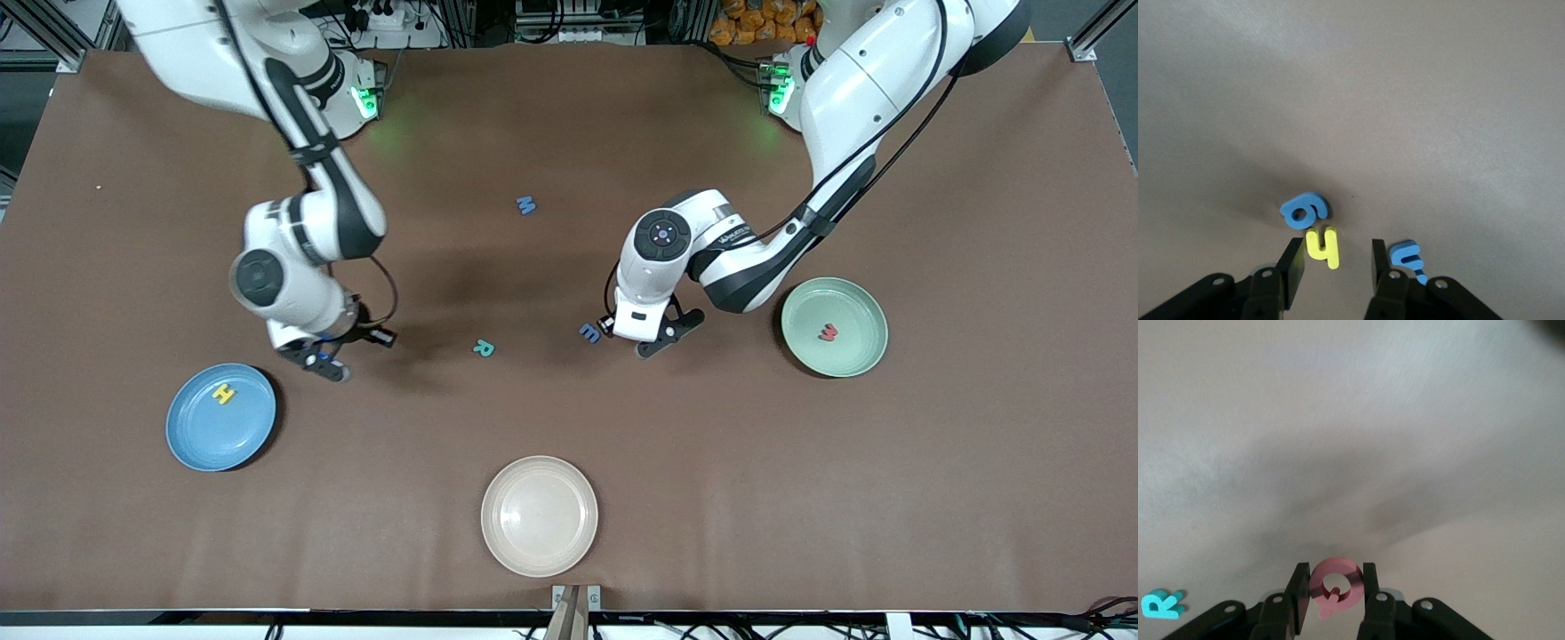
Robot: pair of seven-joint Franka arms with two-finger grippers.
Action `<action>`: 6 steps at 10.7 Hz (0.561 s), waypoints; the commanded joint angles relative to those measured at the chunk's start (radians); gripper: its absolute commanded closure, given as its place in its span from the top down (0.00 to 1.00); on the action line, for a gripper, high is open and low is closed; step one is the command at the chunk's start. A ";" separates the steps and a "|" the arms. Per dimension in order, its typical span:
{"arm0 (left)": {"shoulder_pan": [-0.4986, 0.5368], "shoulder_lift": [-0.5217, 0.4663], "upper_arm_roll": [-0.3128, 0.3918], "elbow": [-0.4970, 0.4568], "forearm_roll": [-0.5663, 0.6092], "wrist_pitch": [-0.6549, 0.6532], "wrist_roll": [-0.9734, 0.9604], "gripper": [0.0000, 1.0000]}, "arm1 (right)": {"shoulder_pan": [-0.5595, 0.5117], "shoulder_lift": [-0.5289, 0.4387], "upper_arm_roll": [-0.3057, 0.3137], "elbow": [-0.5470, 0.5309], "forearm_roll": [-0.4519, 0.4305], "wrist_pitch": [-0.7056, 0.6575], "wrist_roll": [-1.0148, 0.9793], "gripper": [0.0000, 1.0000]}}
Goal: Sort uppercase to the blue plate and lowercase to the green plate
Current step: 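Drop the Q on the blue plate while the left gripper grasps y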
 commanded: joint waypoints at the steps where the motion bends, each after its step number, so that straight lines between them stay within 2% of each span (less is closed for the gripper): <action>1: -0.030 0.014 0.027 0.019 -0.010 0.019 -0.023 0.48 | -0.117 0.007 0.012 0.067 0.013 -0.117 -0.241 0.00; 2: -0.041 0.014 0.041 0.016 -0.010 0.031 -0.024 0.48 | -0.157 0.010 0.012 0.083 0.007 -0.143 -0.365 0.00; 5: -0.050 0.028 0.051 0.009 -0.004 0.031 -0.037 0.47 | -0.240 0.045 0.012 0.147 -0.118 -0.158 -0.707 0.00; 6: -0.052 0.028 0.053 -0.004 -0.004 0.031 -0.037 0.47 | -0.260 0.051 0.012 0.156 -0.131 -0.159 -0.815 0.00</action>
